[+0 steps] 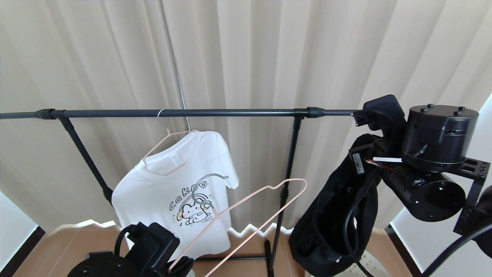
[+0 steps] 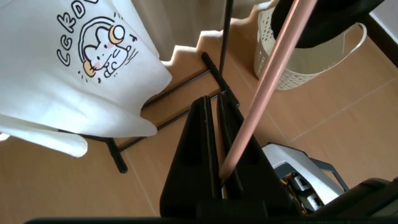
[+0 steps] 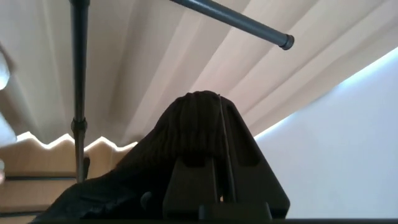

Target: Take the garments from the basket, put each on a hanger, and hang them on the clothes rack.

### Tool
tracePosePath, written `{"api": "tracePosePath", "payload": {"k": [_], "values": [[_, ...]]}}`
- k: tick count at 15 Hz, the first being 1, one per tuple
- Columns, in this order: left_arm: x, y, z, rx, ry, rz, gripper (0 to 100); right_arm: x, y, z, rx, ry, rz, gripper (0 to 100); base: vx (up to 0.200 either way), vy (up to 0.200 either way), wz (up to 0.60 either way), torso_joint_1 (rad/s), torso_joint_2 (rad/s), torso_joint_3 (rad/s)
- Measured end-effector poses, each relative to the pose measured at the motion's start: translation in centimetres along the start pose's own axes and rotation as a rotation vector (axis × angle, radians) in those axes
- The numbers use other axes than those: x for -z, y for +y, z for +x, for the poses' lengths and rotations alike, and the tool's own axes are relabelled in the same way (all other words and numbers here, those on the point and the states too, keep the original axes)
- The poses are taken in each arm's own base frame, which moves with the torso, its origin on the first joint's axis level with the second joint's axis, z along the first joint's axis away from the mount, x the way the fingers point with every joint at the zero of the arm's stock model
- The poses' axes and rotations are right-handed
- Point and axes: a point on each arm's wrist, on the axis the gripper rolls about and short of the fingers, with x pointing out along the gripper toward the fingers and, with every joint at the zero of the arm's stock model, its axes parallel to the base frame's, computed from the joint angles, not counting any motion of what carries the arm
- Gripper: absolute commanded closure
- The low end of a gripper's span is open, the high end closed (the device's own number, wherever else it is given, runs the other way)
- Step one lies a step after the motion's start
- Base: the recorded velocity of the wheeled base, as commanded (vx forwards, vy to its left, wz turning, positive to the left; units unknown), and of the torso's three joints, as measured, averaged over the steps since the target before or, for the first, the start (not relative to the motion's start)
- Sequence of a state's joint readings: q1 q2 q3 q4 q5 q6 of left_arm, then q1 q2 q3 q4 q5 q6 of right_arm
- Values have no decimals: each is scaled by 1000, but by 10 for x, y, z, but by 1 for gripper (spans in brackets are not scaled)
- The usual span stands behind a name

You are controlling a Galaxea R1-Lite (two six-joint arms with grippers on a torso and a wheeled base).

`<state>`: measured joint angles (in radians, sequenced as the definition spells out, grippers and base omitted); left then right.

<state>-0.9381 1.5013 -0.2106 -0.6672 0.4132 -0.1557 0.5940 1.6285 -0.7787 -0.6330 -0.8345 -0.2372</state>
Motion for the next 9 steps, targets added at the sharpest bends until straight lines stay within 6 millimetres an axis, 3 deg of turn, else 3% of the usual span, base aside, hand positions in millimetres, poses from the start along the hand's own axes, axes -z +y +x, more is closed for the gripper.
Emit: {"api": "tracePosePath", "payload": {"k": [9], "values": [[0,-6,9,13,-32,-16,100,7,25,22,9,-9,24,100,0,0,0,0,0,0]]}}
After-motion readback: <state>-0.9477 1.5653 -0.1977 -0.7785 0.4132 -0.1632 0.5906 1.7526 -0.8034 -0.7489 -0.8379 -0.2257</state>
